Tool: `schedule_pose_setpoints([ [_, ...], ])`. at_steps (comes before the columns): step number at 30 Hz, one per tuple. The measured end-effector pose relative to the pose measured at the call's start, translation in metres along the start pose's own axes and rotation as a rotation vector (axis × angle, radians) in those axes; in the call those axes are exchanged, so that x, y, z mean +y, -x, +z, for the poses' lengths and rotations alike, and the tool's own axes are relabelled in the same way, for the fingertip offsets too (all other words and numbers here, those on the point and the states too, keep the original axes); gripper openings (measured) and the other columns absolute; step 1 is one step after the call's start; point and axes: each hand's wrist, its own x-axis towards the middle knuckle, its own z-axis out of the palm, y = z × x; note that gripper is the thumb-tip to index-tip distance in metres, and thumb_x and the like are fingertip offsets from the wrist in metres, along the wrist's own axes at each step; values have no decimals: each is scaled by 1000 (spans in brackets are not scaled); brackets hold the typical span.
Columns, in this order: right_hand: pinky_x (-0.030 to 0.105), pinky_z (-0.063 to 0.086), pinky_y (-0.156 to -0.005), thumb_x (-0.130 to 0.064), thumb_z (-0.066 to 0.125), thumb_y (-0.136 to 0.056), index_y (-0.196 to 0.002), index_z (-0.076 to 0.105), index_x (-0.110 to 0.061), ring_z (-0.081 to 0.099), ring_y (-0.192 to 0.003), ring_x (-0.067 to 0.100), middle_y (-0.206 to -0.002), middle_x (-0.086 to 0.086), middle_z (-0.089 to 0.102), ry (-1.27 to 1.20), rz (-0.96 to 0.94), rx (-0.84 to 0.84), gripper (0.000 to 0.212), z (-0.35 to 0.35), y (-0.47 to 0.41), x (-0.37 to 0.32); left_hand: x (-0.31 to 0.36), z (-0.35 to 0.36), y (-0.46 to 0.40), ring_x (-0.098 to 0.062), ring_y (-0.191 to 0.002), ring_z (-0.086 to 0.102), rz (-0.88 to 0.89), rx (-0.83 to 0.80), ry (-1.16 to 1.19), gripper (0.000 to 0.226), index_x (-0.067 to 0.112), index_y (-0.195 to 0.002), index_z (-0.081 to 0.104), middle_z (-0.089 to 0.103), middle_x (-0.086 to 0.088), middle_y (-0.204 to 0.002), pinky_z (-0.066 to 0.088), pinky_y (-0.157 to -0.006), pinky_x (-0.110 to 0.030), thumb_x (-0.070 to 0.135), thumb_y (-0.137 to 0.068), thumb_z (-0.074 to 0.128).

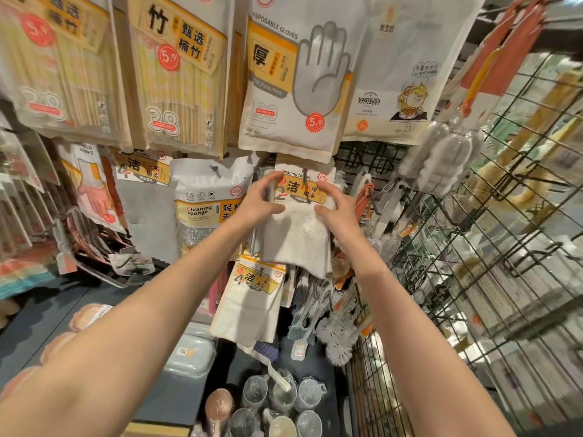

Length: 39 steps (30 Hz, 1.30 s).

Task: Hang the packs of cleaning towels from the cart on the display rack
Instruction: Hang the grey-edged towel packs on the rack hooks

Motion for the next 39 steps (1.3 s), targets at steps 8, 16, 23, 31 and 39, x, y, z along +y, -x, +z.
schedule_pose_setpoints([
  [8, 31, 27, -106, -15, 58, -90, -140, 39, -38, 23, -139, 25, -152, 7, 15, 91, 120, -143, 58, -10, 10, -8, -4, 4, 10, -25, -145, 20, -60, -35, -65, 84, 25, -151, 26, 17, -5, -159, 24, -116, -38, -6, -84, 65],
  [16, 33, 18, -111, -22, 60, -90, -142, 36, -27, 17, -141, 22, -154, 4, 13, 83, 66, -138, 58, -15, 55, 5, -18, 5, 52, -29, -139, 31, -85, 100, -118, 61, 17, -142, 40, 26, -11, -151, 32, -114, -41, -1, -88, 62],
  [23, 31, 21, -110, -32, 57, -92, -144, 33, -20, 24, -139, 19, -150, 3, 29, 237, -106, -272, 58, 19, 106, 15, -41, 2, 126, -26, -137, 37, 35, 135, -500, 62, 9, -146, 34, 40, -13, -149, 30, -115, -41, 14, -91, 61],
  [31, 30, 15, -113, -37, 57, -91, -144, 34, -15, 22, -141, 20, -151, 5, 31, 359, -405, -566, 61, 109, 192, 10, -82, -56, 261, -22, -128, 46, -115, 405, -654, 53, 12, -139, 45, 52, -8, -138, 35, -102, -29, 22, -90, 63],
  [39, 36, 17, -116, -41, 52, -93, -146, 29, -16, 17, -143, 17, -154, 2, 26, 323, -691, -952, 63, 237, 312, -40, -87, -139, 436, -24, -132, 44, -384, 706, -826, 58, 15, -143, 41, 49, -7, -141, 34, -109, -38, 25, -90, 62],
])
